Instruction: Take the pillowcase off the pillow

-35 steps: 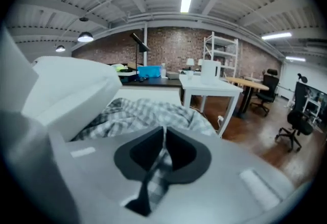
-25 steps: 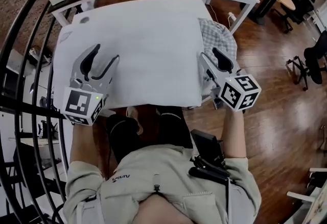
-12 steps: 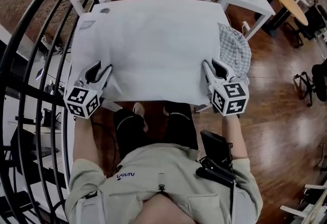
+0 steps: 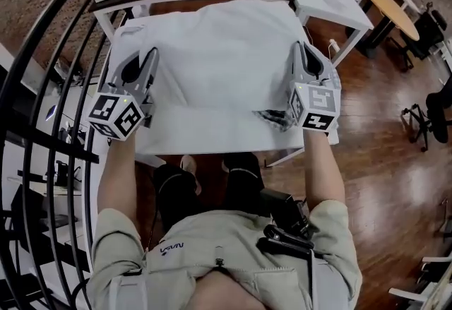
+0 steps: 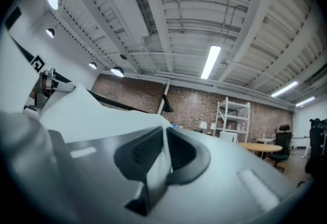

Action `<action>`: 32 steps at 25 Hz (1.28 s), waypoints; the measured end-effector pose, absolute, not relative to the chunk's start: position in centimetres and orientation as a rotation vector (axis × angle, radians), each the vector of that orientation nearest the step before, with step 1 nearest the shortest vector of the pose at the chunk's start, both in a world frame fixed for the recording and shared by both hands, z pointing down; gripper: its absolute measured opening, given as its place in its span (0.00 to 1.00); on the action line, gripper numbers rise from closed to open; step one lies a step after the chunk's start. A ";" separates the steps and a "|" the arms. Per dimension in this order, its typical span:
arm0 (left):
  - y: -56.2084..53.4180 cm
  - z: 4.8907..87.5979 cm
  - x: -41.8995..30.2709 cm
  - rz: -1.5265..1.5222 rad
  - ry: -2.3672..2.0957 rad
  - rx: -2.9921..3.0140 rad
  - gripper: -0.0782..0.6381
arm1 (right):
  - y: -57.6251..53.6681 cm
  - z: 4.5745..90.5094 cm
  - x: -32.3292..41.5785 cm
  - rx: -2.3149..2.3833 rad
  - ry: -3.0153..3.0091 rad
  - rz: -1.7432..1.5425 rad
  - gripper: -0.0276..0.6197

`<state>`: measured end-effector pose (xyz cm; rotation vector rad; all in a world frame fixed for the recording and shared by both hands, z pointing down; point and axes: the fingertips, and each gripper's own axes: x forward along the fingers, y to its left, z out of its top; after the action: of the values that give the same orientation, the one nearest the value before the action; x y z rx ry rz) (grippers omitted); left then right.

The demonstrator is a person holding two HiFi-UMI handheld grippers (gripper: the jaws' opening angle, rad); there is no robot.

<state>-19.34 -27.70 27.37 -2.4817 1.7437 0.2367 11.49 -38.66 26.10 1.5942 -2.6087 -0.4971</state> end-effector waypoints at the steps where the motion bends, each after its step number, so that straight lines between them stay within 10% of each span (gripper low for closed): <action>1: -28.7 27.7 -19.2 0.217 1.742 -2.477 0.14 | -40.1 26.7 11.9 1.612 -2.571 -0.493 0.07; 7: -32.0 38.1 -16.3 -0.253 1.760 -2.564 0.33 | -47.2 37.9 14.6 1.464 -2.343 -0.202 0.19; 13: -27.5 34.0 -19.0 -0.105 1.852 -2.314 0.34 | -38.7 30.0 12.3 1.540 -2.524 -0.463 0.23; 17: -28.7 35.1 -19.7 -0.227 1.956 -2.227 0.12 | -36.9 34.3 8.1 1.397 -2.492 -0.422 0.05; 24: -30.9 40.6 -18.1 -0.459 1.982 -2.230 0.11 | -38.7 39.6 7.2 1.362 -2.408 -0.336 0.05; 32: -20.5 30.5 -15.3 -0.042 2.007 -2.107 0.11 | -31.2 30.8 8.6 1.505 -2.695 -0.253 0.05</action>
<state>-15.26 -20.54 30.50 -2.1066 2.0068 -0.0425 8.59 -31.22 30.79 1.5048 -2.6951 -0.2535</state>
